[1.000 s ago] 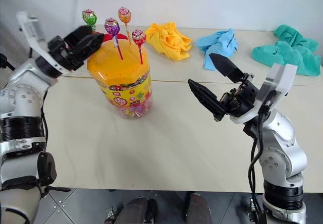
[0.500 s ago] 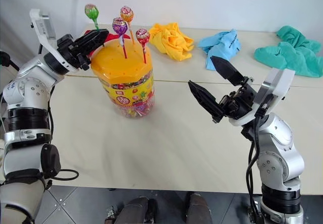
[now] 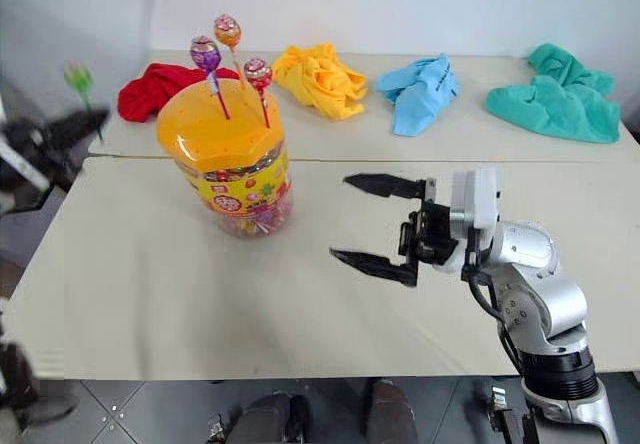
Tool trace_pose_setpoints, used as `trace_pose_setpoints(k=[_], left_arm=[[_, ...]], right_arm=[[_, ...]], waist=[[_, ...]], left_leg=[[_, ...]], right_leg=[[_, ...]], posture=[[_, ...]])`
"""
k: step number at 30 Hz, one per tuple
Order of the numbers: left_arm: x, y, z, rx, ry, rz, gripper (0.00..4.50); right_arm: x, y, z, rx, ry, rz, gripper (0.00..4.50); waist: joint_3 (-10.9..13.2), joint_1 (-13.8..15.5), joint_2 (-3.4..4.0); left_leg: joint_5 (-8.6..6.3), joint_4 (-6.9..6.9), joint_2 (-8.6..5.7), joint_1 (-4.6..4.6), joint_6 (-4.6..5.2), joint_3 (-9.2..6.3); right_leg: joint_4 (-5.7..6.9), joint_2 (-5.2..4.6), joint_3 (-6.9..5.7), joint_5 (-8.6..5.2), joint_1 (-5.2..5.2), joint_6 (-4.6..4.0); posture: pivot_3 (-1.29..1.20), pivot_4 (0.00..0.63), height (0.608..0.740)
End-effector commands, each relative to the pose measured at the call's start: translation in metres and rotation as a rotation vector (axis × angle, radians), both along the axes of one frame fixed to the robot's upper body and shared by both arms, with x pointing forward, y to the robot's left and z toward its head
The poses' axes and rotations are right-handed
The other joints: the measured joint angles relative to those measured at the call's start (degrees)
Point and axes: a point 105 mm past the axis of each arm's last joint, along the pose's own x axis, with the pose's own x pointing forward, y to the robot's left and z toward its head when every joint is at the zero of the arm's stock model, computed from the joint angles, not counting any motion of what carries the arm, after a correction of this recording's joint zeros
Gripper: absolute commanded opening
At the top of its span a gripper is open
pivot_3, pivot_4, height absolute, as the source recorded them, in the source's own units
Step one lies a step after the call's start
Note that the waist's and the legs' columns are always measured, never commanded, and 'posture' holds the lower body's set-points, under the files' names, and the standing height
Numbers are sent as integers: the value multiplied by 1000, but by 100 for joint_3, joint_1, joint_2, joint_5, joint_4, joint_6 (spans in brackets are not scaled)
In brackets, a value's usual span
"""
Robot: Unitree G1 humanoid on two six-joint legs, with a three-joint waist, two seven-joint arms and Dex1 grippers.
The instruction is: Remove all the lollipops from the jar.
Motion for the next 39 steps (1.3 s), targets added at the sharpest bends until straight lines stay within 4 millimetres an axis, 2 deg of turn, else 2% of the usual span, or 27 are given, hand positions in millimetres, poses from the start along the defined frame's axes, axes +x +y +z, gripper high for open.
trace_pose_setpoints(k=[1,3,6,9,12,17,20,22,24,25,27,29,31,34,37,39], left_arm=[[-39,9,-9,59,140,46,35],[-58,14,-33,88,253,86,35],[-85,11,-75,152,424,81,35],[-94,8,-89,152,464,82,35],[-94,12,-96,180,449,108,661],[-93,4,-93,156,413,44,2161],[-91,7,-84,177,328,21,3118],[-87,15,-57,136,195,21,3746],[-92,19,-25,119,34,-65,4351],[-96,19,-16,117,-8,-112,4351],[-98,6,21,-23,-147,-244,4351],[-98,-4,42,-90,-253,-311,4351],[-93,-19,57,-128,-404,-342,4351],[-88,-35,58,-167,-448,-371,4351],[-84,-50,49,-179,-434,-405,4391],[-83,-53,47,-188,-426,-411,4391]], right_arm=[[-4,0,-9,-54,-4,52,4500],[-3,-1,-15,-74,2,58,4500],[4,-4,-21,-82,8,31,4500],[10,-7,-25,-92,11,5,4500],[14,-8,-23,-76,12,-25,4500],[18,-7,-16,-24,26,-48,4500],[22,-6,-10,18,37,-64,4500],[28,-4,-1,69,57,-81,4500],[38,-1,14,125,88,-107,4500],[41,1,20,144,93,-108,4500],[72,16,39,173,118,-243,4500],[93,26,51,192,133,-346,4500],[104,43,61,208,137,-368,4500],[105,59,67,206,144,-353,4500],[102,72,67,188,149,-328,3923],[98,77,65,166,151,-297,3302]], waist=[[-5,10,-24],[-5,57,-25],[-3,112,-21],[-3,122,-20],[-3,108,-20],[-3,92,-20],[-3,84,-20],[-3,84,-20],[-3,74,-21],[-5,70,-24],[-5,58,-24],[-5,38,-23],[-5,25,-20],[-8,-42,-24],[-8,-71,-25],[-8,-85,-26]], left_leg=[[-3,1,2,0,-1,1],[-15,1,4,5,-4,0],[-19,1,7,7,-10,2],[-20,1,10,9,-18,3],[-19,1,15,10,-29,4],[-25,-6,25,11,-39,26],[-28,-7,29,10,-38,43],[-28,-7,30,10,-38,52],[-27,-6,33,10,-38,60],[-27,-5,35,10,-38,67],[-27,-4,34,4,-37,92],[-27,-2,36,3,-37,107],[-27,-3,35,6,-38,104],[-30,-6,32,7,-39,97],[-35,-6,26,4,-33,97],[-37,-4,24,3,-30,101]], right_leg=[[-1,1,4,0,0,0],[0,6,20,-1,0,-1],[-4,8,33,-3,-1,-5],[-3,11,42,-6,-3,-11],[1,14,58,-10,-6,-20],[11,22,63,-14,-26,-27],[13,25,67,-14,-36,-28],[17,25,72,-14,-41,-28],[24,26,77,-16,-48,-32],[27,27,79,-16,-53,-36],[56,22,93,-18,-84,-39],[74,19,104,-21,-100,-45],[92,17,105,-24,-105,-50],[112,19,100,-24,-108,-51],[119,20,96,-24,-111,-51],[115,20,97,-24,-111,-51]], posture=[[0,150,740],[0,150,740],[0,150,740],[0,150,740],[0,150,740],[0,150,740],[0,150,740],[0,150,740],[0,150,740],[0,150,740],[0,150,740],[0,150,740],[0,150,740],[0,150,740],[0,150,740],[0,150,740]])
